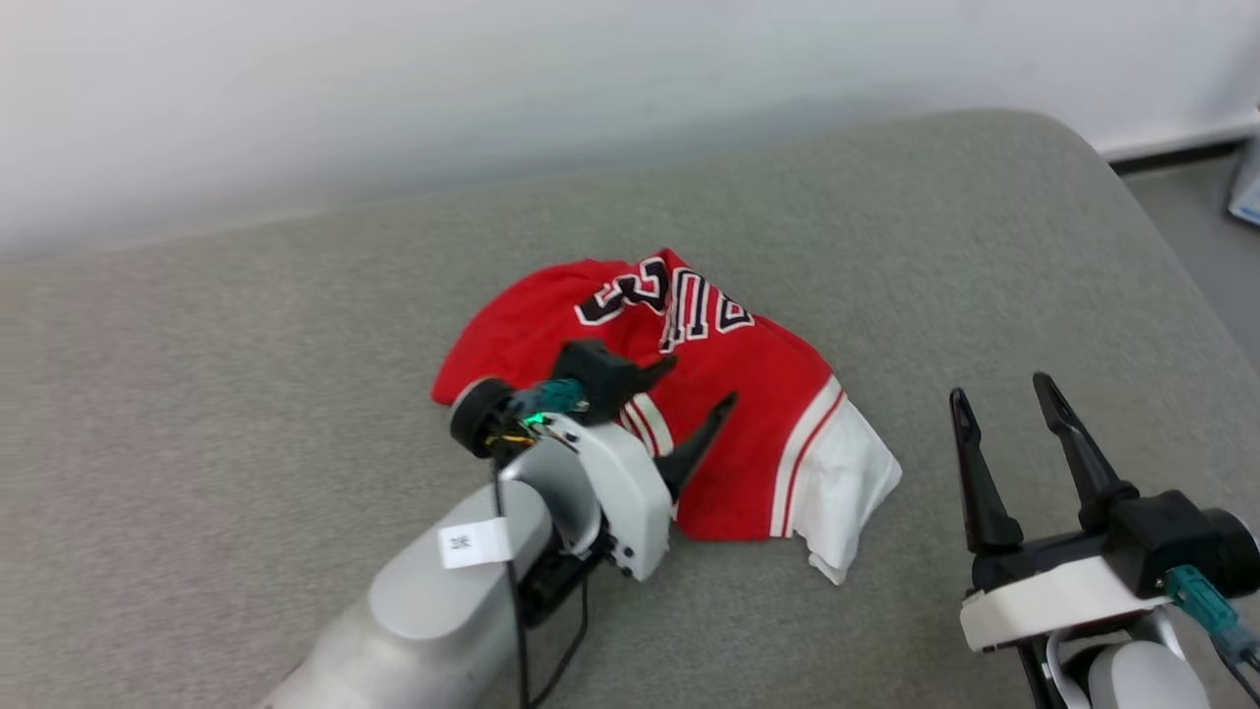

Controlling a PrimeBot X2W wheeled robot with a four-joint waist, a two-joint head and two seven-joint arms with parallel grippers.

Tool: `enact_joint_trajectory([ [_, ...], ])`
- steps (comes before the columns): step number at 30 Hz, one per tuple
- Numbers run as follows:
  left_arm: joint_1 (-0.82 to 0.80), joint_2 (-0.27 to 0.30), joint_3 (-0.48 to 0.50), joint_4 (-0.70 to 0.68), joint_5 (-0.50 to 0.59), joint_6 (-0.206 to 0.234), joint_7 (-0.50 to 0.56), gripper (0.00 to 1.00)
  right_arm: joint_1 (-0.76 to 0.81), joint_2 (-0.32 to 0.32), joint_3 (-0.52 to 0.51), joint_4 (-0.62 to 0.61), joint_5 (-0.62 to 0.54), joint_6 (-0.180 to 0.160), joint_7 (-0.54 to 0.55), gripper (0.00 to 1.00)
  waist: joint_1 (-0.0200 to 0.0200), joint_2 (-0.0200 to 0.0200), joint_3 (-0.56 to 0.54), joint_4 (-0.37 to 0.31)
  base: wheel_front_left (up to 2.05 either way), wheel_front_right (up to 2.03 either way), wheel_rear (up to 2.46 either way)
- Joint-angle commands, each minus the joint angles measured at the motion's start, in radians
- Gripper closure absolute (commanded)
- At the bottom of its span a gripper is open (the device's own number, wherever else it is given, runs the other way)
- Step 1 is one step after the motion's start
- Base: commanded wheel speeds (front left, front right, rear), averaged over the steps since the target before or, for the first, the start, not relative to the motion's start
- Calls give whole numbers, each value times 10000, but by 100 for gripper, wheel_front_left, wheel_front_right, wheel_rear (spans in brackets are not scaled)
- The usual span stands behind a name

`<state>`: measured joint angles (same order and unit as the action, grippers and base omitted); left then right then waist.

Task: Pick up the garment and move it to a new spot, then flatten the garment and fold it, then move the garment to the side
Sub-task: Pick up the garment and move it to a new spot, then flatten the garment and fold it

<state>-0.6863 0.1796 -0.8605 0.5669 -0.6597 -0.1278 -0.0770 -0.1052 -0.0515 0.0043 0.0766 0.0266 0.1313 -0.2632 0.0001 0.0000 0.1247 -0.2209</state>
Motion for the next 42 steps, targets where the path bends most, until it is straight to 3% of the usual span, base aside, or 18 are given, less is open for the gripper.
enact_joint_trajectory([
  [1, 5, 194, 183, -65, -15, 98, -311, 0, 160, 20, -37, 62, -63, -10, -25, 0, -1, 0, -580, 568, 0, 0, 0],
  [9, 1457, 1453, 1501, -1305, -298, 973, -1732, 0, 551, 19, -119, 127, -308, -10, -25, 0, -1, 0, -1298, 1413, 0, 0, 0],
  [12, 2719, 2049, 2289, -2571, 43, 1481, -1883, 0, 705, 20, -170, 93, -399, -10, -24, 0, -1, 0, -1405, 1670, 0, 0, 0],
  [14, 3403, 2120, 2860, -3439, 304, 1594, -1896, 0, 759, 20, -211, 72, -425, -10, -24, 0, -1, 0, -1435, 1763, 0, 0, 0],
  [21, 5825, 1446, 4671, -5167, 1720, 1551, -1882, 0, 939, 19, -222, 156, -401, -10, -24, 0, -1, 0, -1501, 1852, 0, 0, 0],
  [24, 6537, 1074, 5067, -5283, 2215, 1202, -1883, 0, 1017, 21, -154, 180, -351, -10, -24, 0, -1, 0, -1523, 1819, 0, 0, 0],
  [33, 7323, 99, 6397, -5279, 3296, 406, -1884, 0, 1112, 21, -81, 229, -251, -10, -24, 0, -1, 0, -1554, 1759, 0, 0, 0],
  [42, 7588, -690, 7324, -5226, 4110, 108, -1885, 0, 1068, 21, -109, 305, -242, -10, -24, 0, -1, 0, -1610, 1850, 0, 0, 0],
])
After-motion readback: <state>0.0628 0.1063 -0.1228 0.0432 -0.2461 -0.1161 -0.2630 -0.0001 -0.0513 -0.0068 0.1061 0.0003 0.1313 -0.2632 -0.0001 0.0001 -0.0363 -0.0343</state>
